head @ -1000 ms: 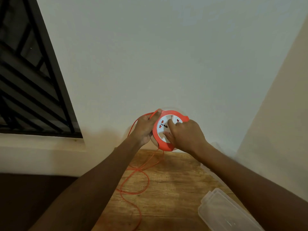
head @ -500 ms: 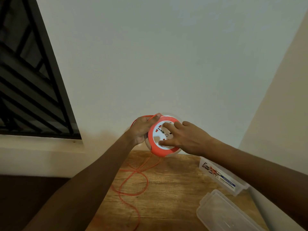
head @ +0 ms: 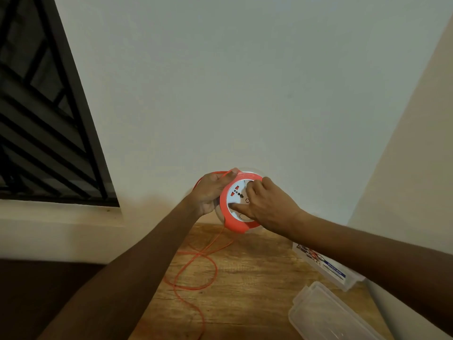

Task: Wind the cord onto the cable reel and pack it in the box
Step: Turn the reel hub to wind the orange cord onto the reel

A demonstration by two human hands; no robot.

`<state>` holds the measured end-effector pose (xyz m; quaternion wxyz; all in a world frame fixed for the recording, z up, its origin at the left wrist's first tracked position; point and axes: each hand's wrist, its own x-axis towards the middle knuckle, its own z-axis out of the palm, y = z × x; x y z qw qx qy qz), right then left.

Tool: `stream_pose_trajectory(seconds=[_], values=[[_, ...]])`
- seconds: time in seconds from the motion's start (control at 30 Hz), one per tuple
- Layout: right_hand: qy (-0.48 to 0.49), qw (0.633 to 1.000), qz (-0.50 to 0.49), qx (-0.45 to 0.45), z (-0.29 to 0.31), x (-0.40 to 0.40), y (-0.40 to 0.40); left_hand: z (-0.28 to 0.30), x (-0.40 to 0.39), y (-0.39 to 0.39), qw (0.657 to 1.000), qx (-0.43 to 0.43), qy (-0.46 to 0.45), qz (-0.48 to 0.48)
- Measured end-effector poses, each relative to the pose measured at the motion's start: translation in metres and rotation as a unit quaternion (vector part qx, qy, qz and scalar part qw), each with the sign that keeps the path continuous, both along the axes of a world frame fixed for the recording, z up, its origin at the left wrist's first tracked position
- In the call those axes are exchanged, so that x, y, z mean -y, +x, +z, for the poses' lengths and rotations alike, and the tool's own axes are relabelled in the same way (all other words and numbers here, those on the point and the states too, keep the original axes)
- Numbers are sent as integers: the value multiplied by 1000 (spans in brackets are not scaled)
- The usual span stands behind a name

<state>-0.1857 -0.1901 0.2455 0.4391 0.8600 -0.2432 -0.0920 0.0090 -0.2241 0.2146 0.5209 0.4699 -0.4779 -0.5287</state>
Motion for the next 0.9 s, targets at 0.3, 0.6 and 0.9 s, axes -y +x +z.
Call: stream_pose_trajectory(seconds=[0.3,0.6,0.9], values=[[151,873,-153,438,-3,14,13,3,1,-25,991,-25,-55,120],[172,882,-47,436,-24,12,-4,-1,0,-12,994,-30,-22,105],[120,984,72,109,0,20,-25,4,-3,-8,999,1,-18,34]])
